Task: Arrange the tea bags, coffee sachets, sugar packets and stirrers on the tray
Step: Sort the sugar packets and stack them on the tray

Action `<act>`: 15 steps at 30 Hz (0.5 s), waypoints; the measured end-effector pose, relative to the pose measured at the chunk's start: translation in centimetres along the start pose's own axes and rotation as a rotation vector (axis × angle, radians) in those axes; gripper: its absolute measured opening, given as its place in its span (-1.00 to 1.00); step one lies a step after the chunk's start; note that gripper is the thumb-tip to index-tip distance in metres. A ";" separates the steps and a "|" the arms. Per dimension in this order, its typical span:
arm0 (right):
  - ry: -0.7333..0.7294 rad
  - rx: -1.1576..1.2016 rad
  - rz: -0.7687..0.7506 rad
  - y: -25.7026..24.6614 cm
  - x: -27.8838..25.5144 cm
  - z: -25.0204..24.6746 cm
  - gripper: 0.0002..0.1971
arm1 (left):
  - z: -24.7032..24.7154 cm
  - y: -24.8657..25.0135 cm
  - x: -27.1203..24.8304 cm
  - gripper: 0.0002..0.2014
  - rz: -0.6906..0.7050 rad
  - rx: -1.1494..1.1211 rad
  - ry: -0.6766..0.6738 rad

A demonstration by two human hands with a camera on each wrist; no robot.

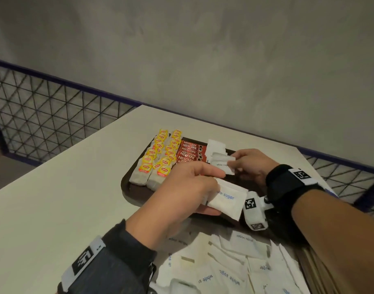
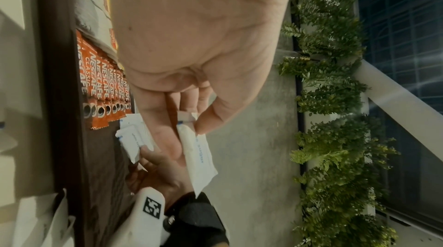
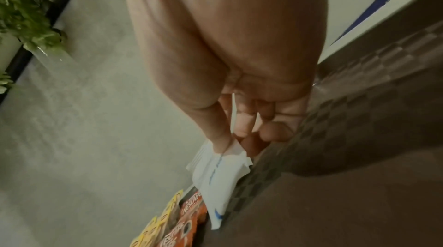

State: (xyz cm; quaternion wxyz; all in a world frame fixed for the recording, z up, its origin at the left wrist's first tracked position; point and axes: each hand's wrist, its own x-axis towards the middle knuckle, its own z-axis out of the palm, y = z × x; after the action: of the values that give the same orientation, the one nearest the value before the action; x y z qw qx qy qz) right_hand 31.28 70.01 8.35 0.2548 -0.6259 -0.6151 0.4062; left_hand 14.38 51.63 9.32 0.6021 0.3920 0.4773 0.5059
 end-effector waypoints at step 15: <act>-0.085 -0.488 -0.057 -1.6 3.0 1.8 -0.22 | -0.3 -0.4 0.7 -0.66 0.024 -0.046 0.048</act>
State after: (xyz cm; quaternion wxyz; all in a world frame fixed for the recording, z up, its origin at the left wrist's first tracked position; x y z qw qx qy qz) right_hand 28.68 72.79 8.13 0.0811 -0.6338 -0.7224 0.2642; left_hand 14.23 52.29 8.77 0.5932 0.3713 0.4751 0.5333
